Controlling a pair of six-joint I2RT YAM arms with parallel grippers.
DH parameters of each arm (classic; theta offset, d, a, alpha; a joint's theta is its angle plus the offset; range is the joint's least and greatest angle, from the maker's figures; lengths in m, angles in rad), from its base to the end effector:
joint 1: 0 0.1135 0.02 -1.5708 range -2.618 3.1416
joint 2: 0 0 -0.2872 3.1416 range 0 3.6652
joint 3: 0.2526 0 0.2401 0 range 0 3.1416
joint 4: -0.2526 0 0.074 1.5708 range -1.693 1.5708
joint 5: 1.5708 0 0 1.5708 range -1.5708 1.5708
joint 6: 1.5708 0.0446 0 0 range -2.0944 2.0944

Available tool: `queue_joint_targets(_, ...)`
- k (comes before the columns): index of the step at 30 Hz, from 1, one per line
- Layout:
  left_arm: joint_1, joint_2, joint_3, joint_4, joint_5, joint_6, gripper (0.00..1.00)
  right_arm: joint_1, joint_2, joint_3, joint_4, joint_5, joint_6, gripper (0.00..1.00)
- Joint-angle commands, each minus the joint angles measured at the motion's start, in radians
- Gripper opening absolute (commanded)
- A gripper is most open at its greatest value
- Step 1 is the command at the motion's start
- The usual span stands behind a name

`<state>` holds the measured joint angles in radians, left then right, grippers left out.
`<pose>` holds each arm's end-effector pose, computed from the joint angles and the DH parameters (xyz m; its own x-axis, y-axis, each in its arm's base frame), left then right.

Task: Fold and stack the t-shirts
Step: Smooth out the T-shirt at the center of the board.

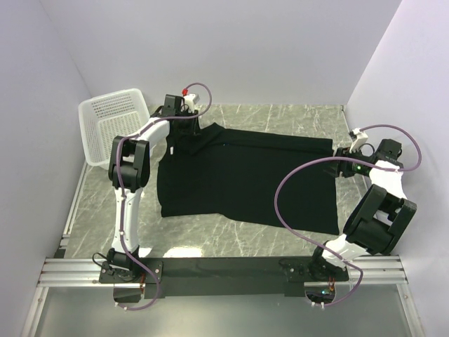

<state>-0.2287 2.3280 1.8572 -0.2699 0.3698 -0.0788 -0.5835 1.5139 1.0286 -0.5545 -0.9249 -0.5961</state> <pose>0.5193 -0.1374 0.1923 -0.6923 0.0858 -0.7165 0.4180 0.8571 -0.3012 0.2603 -0.1292 0.2579 -0.5922 -0.0139 -0.8056 -0.4088 0.8668 0.2855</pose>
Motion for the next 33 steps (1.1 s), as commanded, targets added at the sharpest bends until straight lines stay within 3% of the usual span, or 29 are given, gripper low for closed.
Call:
queue_joint_targets(1,-0.003,-0.024,0.045,-0.02,-0.023,0.039,0.36,-0.01,0.002,0.033,0.005,-0.011,0.001,0.61)
queue_joint_targets(11,-0.006,0.011,0.054,-0.041,-0.089,0.059,0.47,-0.013,0.009,0.048,-0.004,-0.009,-0.007,0.61)
queue_joint_targets(20,-0.008,0.024,0.059,-0.048,-0.008,0.068,0.43,-0.016,0.011,0.048,-0.004,-0.006,-0.004,0.61)
queue_joint_targets(23,-0.009,0.027,0.062,-0.063,-0.002,0.068,0.38,-0.018,0.012,0.048,-0.002,-0.006,-0.001,0.6)
queue_joint_targets(29,-0.011,0.01,0.06,-0.071,0.006,0.111,0.01,-0.019,0.012,0.048,-0.008,-0.011,-0.005,0.6)
queue_joint_targets(33,-0.017,-0.045,0.068,-0.064,0.0,0.122,0.0,-0.022,0.005,0.047,-0.012,-0.015,-0.007,0.6)
